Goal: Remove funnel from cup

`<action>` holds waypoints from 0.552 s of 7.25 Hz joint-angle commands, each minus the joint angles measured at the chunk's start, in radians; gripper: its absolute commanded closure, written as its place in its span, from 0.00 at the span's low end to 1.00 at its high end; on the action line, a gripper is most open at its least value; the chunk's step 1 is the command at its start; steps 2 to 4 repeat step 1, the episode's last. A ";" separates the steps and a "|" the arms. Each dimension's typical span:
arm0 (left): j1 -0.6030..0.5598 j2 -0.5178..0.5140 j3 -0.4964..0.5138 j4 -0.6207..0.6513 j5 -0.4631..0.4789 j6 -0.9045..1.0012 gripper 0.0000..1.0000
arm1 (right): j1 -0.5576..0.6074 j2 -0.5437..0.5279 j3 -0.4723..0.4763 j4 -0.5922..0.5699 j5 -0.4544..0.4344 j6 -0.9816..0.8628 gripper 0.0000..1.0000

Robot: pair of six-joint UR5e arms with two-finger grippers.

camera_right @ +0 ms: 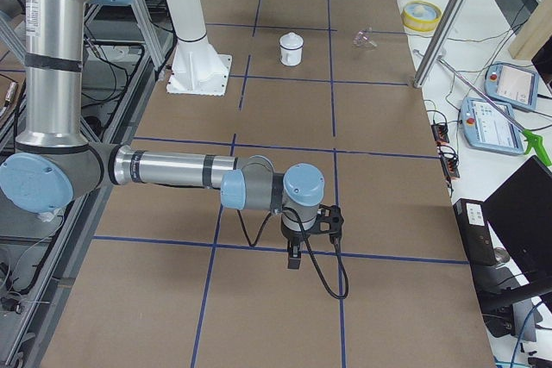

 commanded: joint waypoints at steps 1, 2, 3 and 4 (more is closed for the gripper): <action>0.000 0.003 -0.003 0.000 0.000 0.000 0.00 | 0.000 0.000 0.000 0.000 0.000 0.000 0.00; 0.000 0.003 -0.003 0.000 0.000 0.000 0.00 | 0.000 0.000 0.000 0.000 0.000 0.000 0.00; 0.000 0.003 -0.003 0.000 0.000 0.000 0.00 | 0.000 0.000 0.000 0.000 0.000 0.000 0.00; 0.000 0.003 -0.003 0.000 0.000 0.000 0.00 | 0.000 0.000 0.000 0.000 0.000 0.000 0.00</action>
